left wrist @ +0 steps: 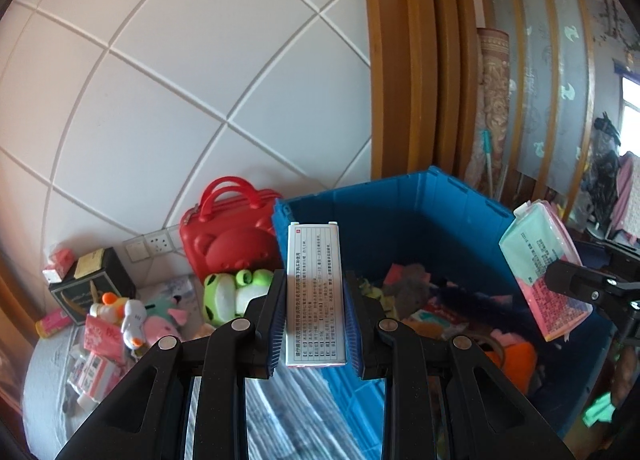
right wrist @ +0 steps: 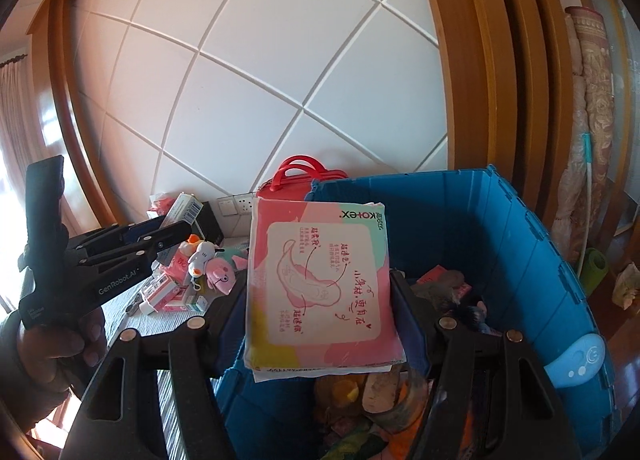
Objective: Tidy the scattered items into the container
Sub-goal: 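Carry the white box and pink pad pack with both grippers over the crate, then open both grippers to drop the white box and pad pack into the crate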
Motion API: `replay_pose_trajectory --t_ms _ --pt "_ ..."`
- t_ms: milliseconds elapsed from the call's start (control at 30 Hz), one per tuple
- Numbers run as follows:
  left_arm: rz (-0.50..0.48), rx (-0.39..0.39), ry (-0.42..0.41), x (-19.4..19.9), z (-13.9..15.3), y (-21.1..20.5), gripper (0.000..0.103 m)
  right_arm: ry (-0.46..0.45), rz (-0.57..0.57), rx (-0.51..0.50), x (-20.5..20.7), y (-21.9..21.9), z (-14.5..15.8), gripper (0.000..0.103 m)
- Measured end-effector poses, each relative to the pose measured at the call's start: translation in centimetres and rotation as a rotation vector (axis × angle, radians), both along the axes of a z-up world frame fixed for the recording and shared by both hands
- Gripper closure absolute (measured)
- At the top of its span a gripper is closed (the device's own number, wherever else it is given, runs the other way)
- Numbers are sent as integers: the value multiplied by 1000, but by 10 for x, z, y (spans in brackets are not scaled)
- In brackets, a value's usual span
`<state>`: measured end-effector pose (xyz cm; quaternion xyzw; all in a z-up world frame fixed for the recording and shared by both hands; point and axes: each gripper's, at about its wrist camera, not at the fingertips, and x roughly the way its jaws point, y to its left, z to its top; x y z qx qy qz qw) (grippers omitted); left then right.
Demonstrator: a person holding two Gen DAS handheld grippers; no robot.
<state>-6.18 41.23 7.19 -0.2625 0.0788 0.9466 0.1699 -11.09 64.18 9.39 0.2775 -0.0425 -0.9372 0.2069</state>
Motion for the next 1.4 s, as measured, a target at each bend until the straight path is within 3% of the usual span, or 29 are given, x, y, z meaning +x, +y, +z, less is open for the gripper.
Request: replay_pose_trajectory --t_ms 600,1033,1067,1100,1133,1167,1300,1400 --pt "-166 -61 26 -15 17 111 77 -68 -163 -18 -12 84 -22 38" --pt "-202 -56 40 -29 21 144 77 -98 -204 -7 -24 106 -31 38" --pt "-199 -51 48 -31 22 145 75 -99 -205 -7 -25 107 -31 38" --pt "-187 -51 60 -33 23 146 57 -98 -206 -8 -26 108 -31 38" --pt "-171 -51 68 -35 24 146 37 -93 -209 -7 -27 108 -31 38" --pt "-159 -50 70 -38 24 146 2 -94 -213 3 -28 108 -31 34" --pt "-154 -32 78 -39 26 137 1 -97 -245 16 -31 108 -31 2" --pt "-129 -25 59 -39 19 123 1 -91 -251 15 -30 106 -30 1"
